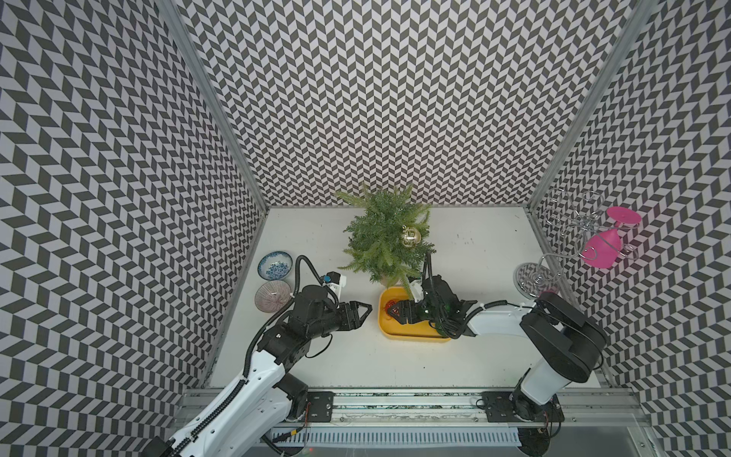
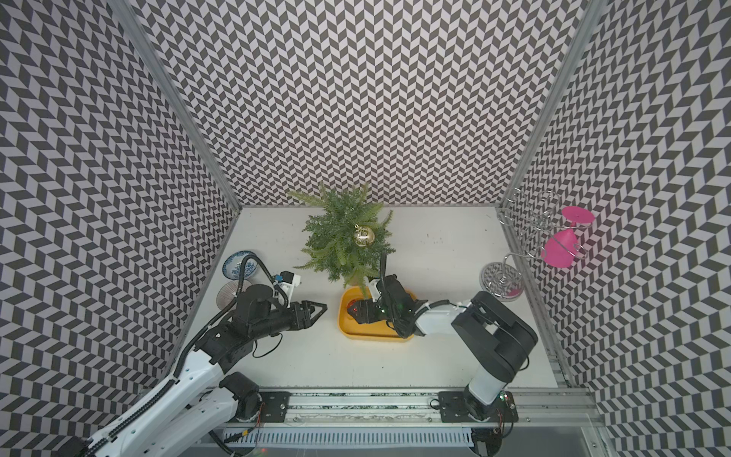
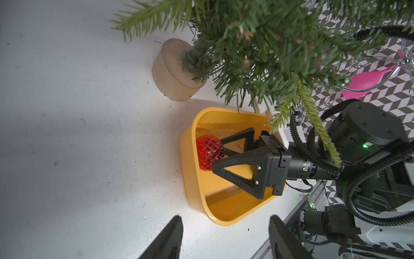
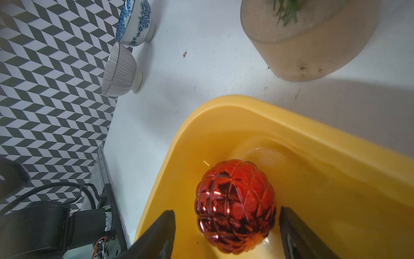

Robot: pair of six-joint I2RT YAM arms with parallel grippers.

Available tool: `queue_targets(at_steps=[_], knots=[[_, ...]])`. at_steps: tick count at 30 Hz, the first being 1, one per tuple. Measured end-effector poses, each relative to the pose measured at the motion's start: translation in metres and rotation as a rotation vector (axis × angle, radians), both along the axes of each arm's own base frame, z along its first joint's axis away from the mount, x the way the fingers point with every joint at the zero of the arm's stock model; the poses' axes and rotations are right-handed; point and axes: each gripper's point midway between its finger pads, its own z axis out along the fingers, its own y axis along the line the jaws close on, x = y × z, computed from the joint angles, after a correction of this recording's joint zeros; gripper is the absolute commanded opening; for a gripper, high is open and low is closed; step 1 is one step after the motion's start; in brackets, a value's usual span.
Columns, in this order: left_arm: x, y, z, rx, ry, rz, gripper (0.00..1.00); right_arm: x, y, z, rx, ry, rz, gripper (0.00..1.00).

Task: Decorate the small christmas tree with ornaments
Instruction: Pick up an ornament from the container.

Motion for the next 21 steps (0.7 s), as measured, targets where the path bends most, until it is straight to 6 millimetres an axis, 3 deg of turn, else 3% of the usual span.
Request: queue_targets(at_steps=[21], knots=[[0.0006,0.0006,-0.0009,-0.002,0.01,0.012,0.61,0.0047,0.0046,-0.011,-0.011,0.002,-0.008,0.6]])
